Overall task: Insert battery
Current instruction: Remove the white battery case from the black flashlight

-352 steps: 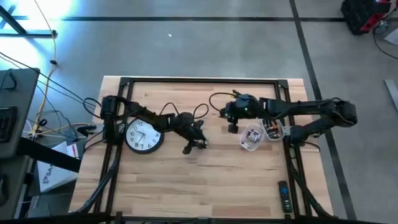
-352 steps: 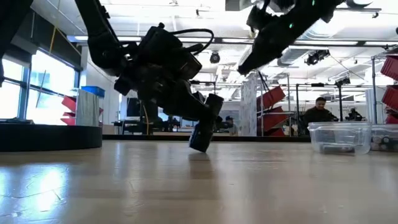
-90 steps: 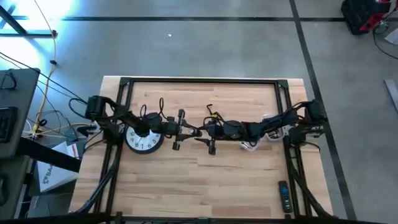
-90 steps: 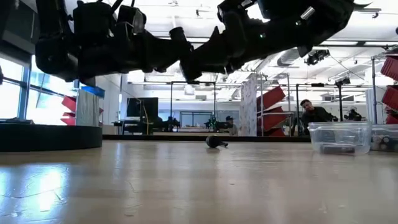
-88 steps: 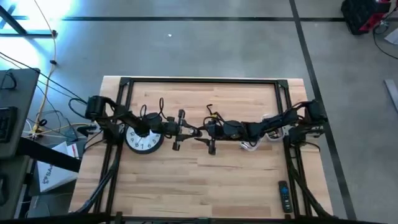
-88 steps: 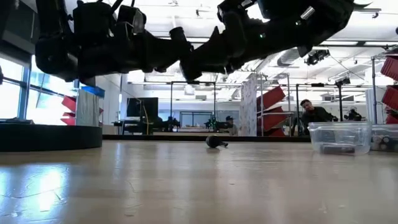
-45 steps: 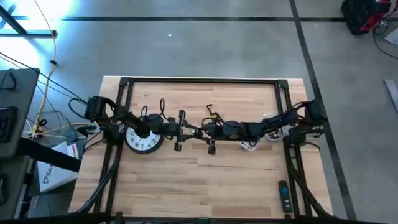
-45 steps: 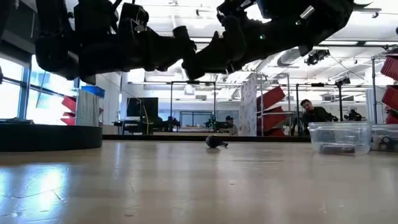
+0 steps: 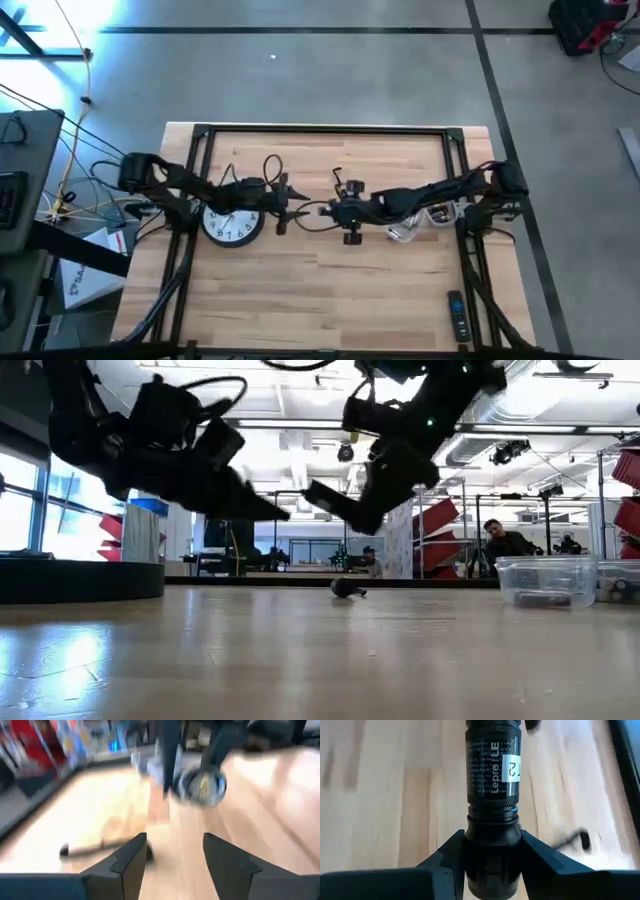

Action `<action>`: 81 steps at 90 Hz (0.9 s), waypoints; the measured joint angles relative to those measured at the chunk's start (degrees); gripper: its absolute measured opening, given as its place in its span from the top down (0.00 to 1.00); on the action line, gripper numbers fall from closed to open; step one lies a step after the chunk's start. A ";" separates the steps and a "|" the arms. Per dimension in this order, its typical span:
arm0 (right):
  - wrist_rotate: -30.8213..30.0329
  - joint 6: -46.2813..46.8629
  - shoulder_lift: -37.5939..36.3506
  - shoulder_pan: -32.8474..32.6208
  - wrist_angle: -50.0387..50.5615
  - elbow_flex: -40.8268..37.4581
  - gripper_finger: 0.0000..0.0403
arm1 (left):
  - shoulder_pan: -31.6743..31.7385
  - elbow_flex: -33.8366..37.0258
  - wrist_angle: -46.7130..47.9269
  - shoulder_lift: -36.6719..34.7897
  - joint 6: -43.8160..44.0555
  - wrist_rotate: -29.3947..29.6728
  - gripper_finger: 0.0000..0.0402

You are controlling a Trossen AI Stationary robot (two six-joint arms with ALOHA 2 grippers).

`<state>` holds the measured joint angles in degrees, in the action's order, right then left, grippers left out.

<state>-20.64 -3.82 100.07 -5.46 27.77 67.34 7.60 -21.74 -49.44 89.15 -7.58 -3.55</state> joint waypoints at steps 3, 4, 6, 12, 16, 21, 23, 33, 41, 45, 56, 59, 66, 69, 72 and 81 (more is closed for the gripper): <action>-0.09 0.41 0.86 0.02 2.47 1.13 0.72 | 0.18 0.00 1.11 -0.67 0.74 0.01 0.56; -0.13 0.47 1.17 0.03 3.20 1.46 0.72 | 0.27 0.01 1.23 -0.82 0.99 0.01 0.55; -0.14 0.60 1.80 0.04 4.46 2.01 0.72 | 0.34 0.02 1.22 -1.02 1.44 0.00 0.55; 0.15 0.51 4.09 0.05 7.68 3.49 0.72 | 0.10 0.00 1.03 -1.27 2.41 0.00 0.55; 1.02 0.22 5.54 0.05 8.96 4.43 0.72 | -0.18 0.00 1.06 -0.98 2.97 -0.11 0.55; 1.83 -0.29 7.48 0.05 10.80 5.61 0.72 | -0.44 0.00 1.18 0.08 4.22 -0.40 0.55; 2.04 -0.64 8.16 0.05 11.82 6.11 0.72 | -0.54 0.00 1.66 0.53 4.70 -0.40 0.55; 1.68 -2.65 11.42 0.03 18.13 9.30 0.72 | -0.74 0.00 2.05 4.39 6.38 -0.40 0.55; -0.03 -5.20 13.32 0.05 23.06 12.45 0.72 | -0.82 -1.01 2.20 7.97 7.65 -0.36 0.55; -1.46 -6.94 14.39 0.08 25.53 14.08 0.72 | -0.81 -2.02 2.15 9.70 7.97 -0.44 0.55; -5.70 -12.85 17.21 0.29 30.43 17.89 0.72 | -0.81 -5.54 2.15 14.13 8.03 -2.01 0.55; -6.19 -14.41 17.91 0.44 31.14 18.63 0.72 | -0.81 -6.57 2.18 15.18 8.02 -2.32 0.55; -6.29 -17.09 19.52 0.73 31.94 19.46 0.72 | -0.84 -8.70 2.31 17.18 8.03 -2.63 0.55; -6.35 -18.04 20.12 0.94 32.10 19.62 0.72 | -0.84 -9.62 2.81 17.95 8.01 -2.61 0.55; -6.86 -19.00 20.53 0.97 32.21 19.64 0.72 | -0.84 -10.51 3.48 18.78 8.03 -2.59 0.55; -11.47 -21.38 20.84 0.97 33.15 19.68 0.72 | -0.88 -12.89 5.03 21.27 8.00 -1.91 0.55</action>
<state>-32.12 -25.20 120.90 -4.49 60.92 87.02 6.72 -34.63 -44.42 110.41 0.42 -5.46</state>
